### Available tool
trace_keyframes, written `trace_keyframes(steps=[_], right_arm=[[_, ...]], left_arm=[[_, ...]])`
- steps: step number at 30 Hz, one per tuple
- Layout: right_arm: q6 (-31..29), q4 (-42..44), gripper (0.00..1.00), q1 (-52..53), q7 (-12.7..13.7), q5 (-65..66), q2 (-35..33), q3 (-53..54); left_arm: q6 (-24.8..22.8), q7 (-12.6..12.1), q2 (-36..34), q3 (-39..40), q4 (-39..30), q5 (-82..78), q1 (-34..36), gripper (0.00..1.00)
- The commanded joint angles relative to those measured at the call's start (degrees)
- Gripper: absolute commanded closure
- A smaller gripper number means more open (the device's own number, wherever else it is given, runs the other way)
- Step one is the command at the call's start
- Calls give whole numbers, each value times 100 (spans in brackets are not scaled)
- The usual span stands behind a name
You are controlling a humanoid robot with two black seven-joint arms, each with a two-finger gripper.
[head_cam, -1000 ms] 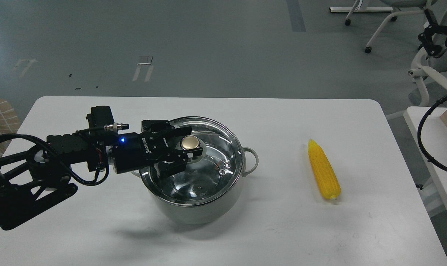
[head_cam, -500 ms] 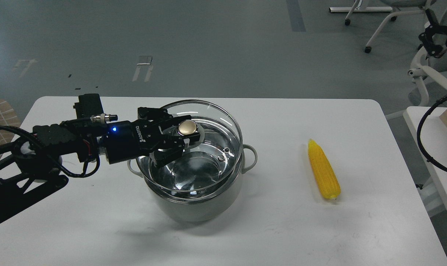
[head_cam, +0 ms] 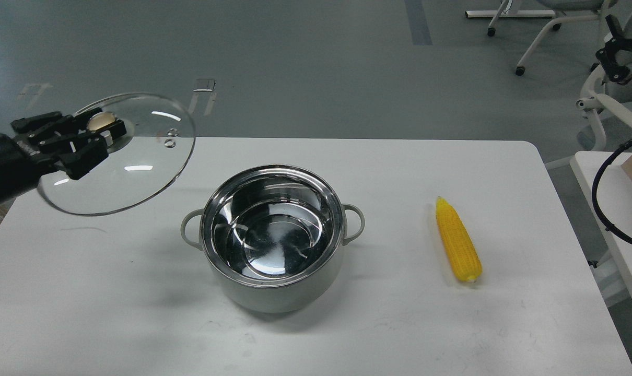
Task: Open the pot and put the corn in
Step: 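Lift the glass lid off the pot with the left gripper, then lower the glass lid onto the table beside the pot and release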
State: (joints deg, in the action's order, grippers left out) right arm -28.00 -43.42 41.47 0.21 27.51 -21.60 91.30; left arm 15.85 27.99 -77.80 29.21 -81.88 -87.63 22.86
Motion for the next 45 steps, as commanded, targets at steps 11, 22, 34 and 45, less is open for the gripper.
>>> trace_keyframes(steps=[11,22,34,45], right_arm=[[0,-17,0,-16,-3,0,42,10],[0,-26,0,-25,6,0,16,-42],[0,-61,0,-34,6,0,33,-78],[0,-887,0,-139,23,519,-1135,-1272]], left_arm=[[858,1,1908,-1181,2668,54,-124,64],[884,1,2453,-1401,3600,53,-150,50],[841,1,2418,-1304,3609,361,-36,21],[-1056,1,2462,-1217,3609,2969,2388,20]])
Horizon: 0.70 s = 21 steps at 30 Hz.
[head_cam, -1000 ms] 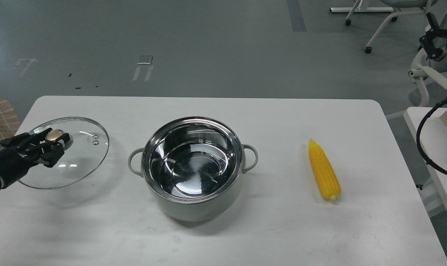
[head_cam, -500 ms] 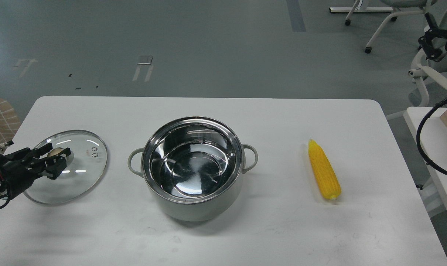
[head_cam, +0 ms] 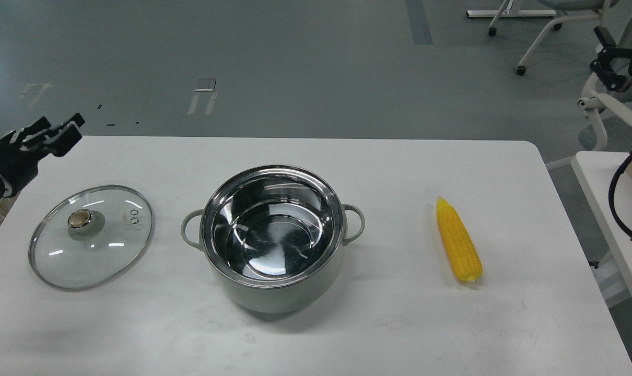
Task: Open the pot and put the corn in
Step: 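Lower the glass lid onto the table beside the pot and release, then withdraw the left gripper upward away from the lid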
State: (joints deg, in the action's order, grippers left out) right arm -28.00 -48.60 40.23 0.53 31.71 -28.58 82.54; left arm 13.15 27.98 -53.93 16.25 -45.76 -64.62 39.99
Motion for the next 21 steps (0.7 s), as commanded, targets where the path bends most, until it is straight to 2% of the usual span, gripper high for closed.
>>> trace_keyframes(steps=[1,3,5,9,10,12,13,14,16,19,21], right_arm=[[0,-457,0,-24,-1,116,-508,-457],[0,-694,0,-76,-1,405,-780,-773],[0,-1219,0,-94,-27,1386,-1245,-1142],[0,-1793,0,-112,-27,2601,-1422,-1284],[0,-1994,0,-129,-27,3065,-1431,-1371],[0,-2241,0,-190,-27,3761,-1492,-1591],[0,-2407,0,-243,-27,4277,-1623,-1792],[0,-2409,0,-243,-27,4282,-1625,-1794],[0,-2768,0,-261,-27,5280,-1739,-2249],[0,-2962,0,-340,-18,5898,-1721,-2732],[0,-2971,0,-384,8,5978,-1713,-2935]], left_arm=[[-944,2,119,123,-3,904,790,20],[-1305,2,278,307,-3,1800,1037,17],[-1865,2,514,588,-3,3141,1413,13],[-2606,2,682,843,49,4446,1740,8],[-2772,2,787,1079,110,4840,1749,3],[-3002,-20,1033,1493,199,5160,1749,2],[-3124,-246,1208,1791,268,5230,1749,2],[-3125,-249,1210,1793,269,5231,1749,2],[-3353,-590,1525,2336,374,5284,1679,2],[-3686,-784,1658,2715,383,5301,1548,2],[-3880,-802,1658,2804,383,5371,1469,2]])
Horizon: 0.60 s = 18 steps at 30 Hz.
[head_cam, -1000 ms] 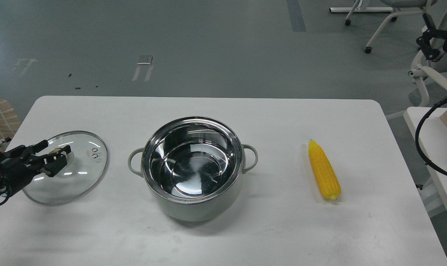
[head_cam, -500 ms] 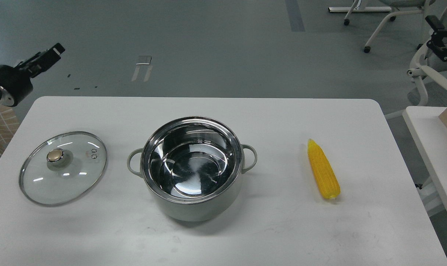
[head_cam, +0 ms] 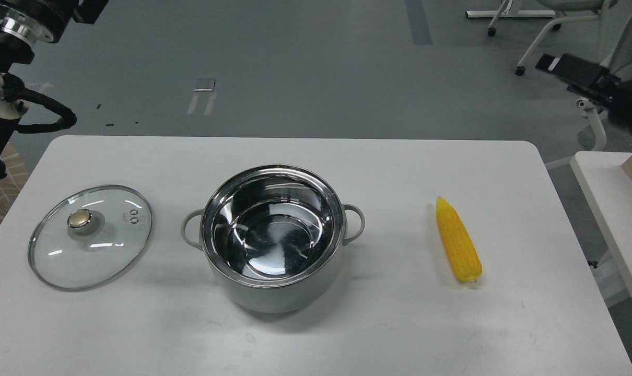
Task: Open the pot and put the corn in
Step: 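Withdraw the left gripper upward away from the lid, then reach the right gripper to the yellow corn cob and grasp it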
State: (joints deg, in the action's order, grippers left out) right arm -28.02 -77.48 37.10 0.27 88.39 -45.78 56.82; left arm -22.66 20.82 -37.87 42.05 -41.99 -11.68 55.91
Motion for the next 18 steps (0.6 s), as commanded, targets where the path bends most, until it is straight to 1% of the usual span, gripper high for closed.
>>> trace_keyframes(steps=[1,4,7,11,13,15,16,18], right_arm=[[2,-101,0,-98,52,388,33,-574],[2,-101,0,-116,61,756,261,-1188],[2,-92,0,-185,61,1003,437,-1593],[2,-49,0,-344,96,1188,648,-1771],[2,-13,2,-405,166,1346,806,-1780],[2,118,4,-537,367,1531,1070,-1780],[2,136,5,-581,403,1532,1106,-1780],[2,197,12,-678,412,1523,1185,-1780]], left_arm=[[-534,-105,61,329,7,209,-211,2],[-534,-219,87,427,-20,666,-466,2],[-534,-228,122,419,-28,685,-493,2],[-534,-228,140,427,-55,685,-502,2],[-534,-228,140,427,-64,685,-502,2],[-534,-210,140,436,-72,693,-493,2],[-534,-210,140,445,-72,693,-493,2],[-534,-184,149,445,-72,693,-493,2]])
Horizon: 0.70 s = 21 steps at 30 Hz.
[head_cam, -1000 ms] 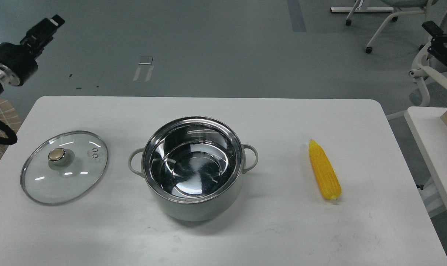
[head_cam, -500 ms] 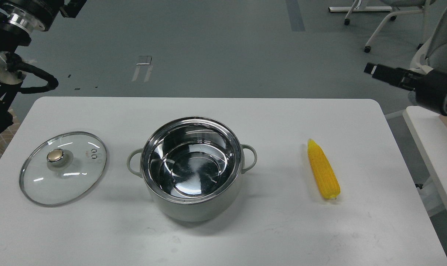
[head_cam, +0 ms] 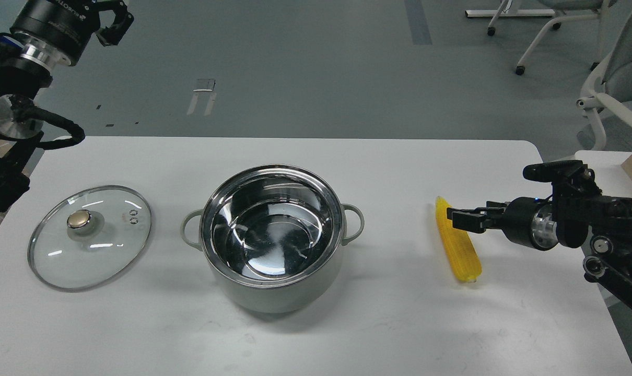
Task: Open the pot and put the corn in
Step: 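Reach the right gripper to the yellow corn cob and grasp it, then lift the corn cob with the right gripper and carry it over the pot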
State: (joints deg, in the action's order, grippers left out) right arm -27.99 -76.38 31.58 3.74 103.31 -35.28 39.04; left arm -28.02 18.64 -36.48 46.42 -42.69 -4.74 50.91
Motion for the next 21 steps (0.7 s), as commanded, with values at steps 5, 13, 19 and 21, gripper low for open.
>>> trace_keyframes(steps=[5,13,19,21], right_arm=[[-1,185,38,-249,91,31,232,-2],[-1,185,81,-284,56,5,249,60],[-1,159,100,-249,30,-13,179,78],[-1,150,100,-266,30,-13,162,113]], left_arm=[[2,34,36,-2,-29,-9,7,2],[2,60,44,-2,-29,-18,-2,2],[2,60,27,-2,-29,-27,7,2],[2,60,18,7,-29,-27,7,2]])
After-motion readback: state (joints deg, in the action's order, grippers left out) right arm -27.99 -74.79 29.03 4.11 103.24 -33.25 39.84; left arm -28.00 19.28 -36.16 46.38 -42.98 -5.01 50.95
